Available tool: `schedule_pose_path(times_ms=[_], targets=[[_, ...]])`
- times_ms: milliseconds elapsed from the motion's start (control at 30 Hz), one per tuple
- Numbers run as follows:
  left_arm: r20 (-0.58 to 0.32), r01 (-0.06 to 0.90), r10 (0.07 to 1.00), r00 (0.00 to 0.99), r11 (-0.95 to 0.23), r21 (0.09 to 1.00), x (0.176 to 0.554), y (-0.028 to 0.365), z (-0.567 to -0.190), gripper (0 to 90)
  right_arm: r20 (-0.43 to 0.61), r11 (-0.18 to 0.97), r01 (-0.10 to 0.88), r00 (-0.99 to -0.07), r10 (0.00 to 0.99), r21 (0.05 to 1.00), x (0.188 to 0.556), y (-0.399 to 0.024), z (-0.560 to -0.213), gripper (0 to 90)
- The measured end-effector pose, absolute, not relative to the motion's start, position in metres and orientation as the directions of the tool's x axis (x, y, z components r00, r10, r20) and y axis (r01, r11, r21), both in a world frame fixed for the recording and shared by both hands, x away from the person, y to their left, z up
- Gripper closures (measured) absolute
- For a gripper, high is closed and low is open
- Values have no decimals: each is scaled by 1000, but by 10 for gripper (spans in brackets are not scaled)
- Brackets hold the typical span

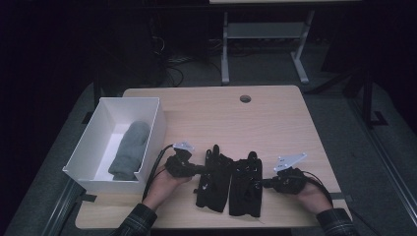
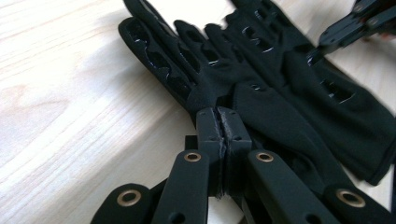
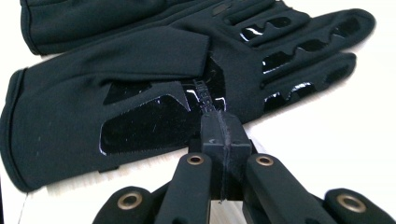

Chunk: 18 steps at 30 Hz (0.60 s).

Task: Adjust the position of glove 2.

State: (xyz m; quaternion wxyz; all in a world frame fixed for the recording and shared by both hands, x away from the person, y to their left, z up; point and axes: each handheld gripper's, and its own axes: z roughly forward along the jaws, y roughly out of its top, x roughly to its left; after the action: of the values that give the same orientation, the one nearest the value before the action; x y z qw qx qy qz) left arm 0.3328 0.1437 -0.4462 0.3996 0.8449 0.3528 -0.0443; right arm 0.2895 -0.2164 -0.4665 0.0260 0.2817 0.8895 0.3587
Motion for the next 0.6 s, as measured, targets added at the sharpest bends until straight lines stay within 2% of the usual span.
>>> schedule_pose_path(times_ms=[433, 600], targets=[[-442, 640, 502, 743, -339, 690, 335, 152, -430, 883, 151, 590, 462, -854, 498, 662, 295, -195, -468, 900], [-440, 625, 482, 757, -341, 702, 335, 147, -425, 883, 143, 591, 454, -857, 495, 667, 298, -189, -467, 900]])
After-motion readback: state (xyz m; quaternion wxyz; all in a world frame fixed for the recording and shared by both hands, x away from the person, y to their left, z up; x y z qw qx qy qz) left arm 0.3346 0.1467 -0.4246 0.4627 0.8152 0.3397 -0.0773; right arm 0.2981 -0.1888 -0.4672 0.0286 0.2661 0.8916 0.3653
